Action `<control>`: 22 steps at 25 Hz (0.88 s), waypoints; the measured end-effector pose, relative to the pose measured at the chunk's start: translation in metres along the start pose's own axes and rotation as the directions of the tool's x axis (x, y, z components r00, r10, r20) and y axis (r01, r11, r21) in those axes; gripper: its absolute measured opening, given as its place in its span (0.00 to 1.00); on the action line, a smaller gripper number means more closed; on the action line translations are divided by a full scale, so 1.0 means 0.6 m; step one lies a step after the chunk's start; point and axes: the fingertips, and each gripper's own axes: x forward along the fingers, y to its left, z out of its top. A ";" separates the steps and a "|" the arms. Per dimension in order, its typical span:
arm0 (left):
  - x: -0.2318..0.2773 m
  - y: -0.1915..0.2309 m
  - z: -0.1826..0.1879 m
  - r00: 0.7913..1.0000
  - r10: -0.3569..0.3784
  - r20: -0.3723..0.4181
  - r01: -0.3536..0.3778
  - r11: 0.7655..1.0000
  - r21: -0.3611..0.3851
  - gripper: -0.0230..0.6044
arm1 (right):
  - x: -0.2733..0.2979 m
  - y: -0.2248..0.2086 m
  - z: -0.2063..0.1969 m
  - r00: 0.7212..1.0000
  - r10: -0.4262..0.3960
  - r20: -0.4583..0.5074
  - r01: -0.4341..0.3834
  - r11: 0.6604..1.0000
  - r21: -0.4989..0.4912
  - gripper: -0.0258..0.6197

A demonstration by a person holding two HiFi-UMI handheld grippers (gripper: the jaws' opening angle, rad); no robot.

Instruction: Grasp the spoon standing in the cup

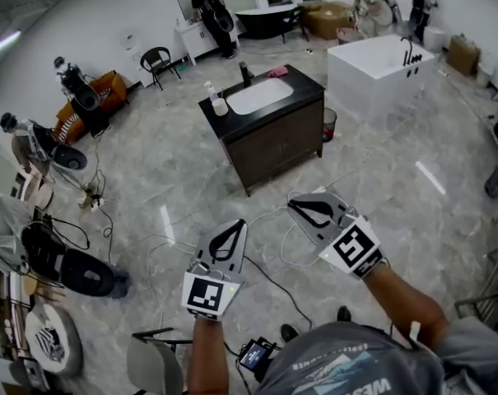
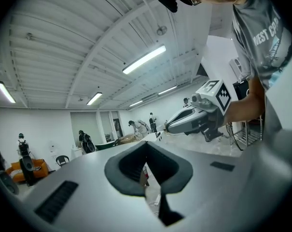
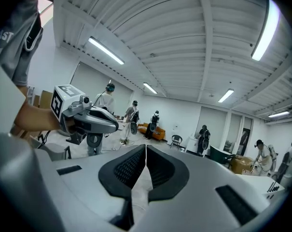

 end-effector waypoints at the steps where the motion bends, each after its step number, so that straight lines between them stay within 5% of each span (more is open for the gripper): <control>1: -0.001 0.002 -0.001 1.000 0.000 0.001 0.000 1.000 -0.002 0.04 | 0.002 0.000 0.001 1.000 0.000 0.002 0.000 1.000 -0.005 0.09; 22: -0.039 0.096 -0.028 0.998 -0.028 0.056 0.028 1.000 -0.010 0.04 | 0.085 0.025 0.024 0.998 -0.052 -0.032 0.051 0.998 -0.022 0.09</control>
